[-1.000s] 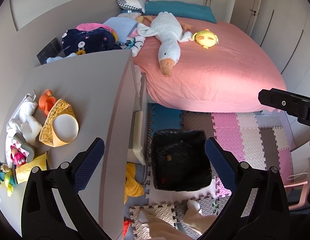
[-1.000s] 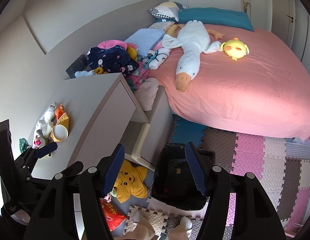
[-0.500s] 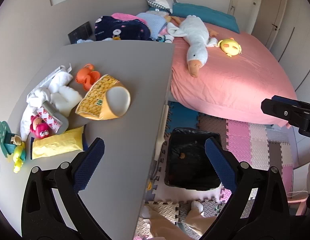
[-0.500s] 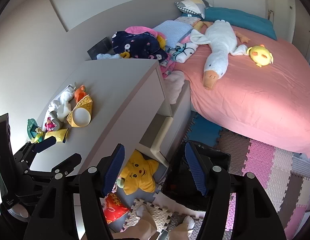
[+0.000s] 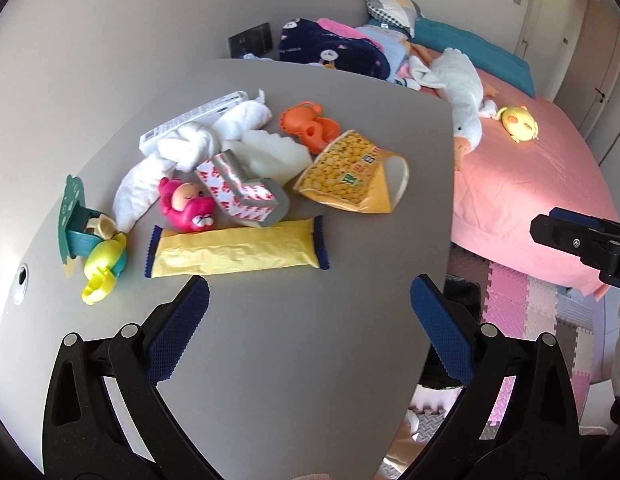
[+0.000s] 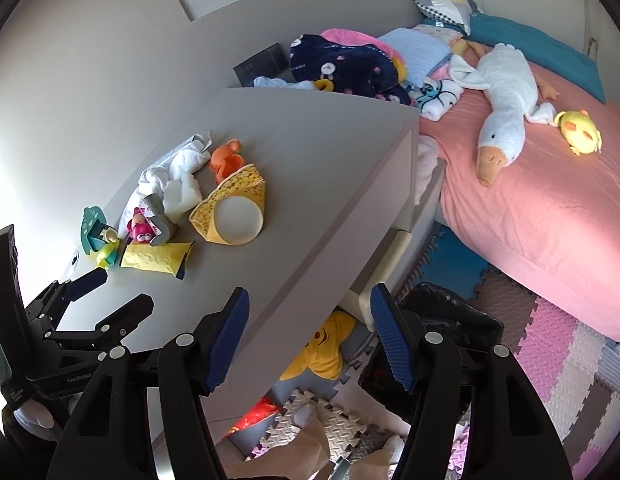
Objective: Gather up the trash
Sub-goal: 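Withdraw both open tools from the bin back to the table, then grasp the corn snack bag with the right tool while the left tool grasps the yellow-green toy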
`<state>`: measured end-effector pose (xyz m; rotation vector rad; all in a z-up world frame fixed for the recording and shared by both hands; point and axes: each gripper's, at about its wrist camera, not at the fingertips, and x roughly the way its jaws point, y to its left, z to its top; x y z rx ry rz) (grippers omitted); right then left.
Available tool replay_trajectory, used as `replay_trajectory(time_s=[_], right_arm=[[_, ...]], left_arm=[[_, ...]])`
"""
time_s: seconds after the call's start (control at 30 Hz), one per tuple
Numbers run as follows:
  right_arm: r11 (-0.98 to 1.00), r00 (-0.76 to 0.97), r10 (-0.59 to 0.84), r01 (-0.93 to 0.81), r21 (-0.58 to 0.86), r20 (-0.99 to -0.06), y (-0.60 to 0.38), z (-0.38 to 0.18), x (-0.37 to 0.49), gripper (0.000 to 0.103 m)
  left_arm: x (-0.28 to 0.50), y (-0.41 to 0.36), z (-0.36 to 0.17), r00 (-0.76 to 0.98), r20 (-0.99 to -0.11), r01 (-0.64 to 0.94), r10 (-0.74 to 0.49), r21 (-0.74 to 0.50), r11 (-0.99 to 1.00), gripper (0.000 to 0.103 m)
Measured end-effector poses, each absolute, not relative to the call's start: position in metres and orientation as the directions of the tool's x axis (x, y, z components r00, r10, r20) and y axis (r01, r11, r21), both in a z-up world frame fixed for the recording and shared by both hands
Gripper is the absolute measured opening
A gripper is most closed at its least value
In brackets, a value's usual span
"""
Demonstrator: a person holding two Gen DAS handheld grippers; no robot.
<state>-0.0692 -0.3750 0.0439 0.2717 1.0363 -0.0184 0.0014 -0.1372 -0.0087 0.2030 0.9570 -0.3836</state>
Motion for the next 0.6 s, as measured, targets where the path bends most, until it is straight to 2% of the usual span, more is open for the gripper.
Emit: replay_trajectory(time_s=[0.6], right_arm=[[0.968,0.481,0.147,0.11,0.226,-0.864,-0.309,0.025,-0.007,0.066]], left_arm=[[0.05,-0.033,-0.018,0.551,-0.825,0.183,-0.127,-0.028,0.983,0.097]])
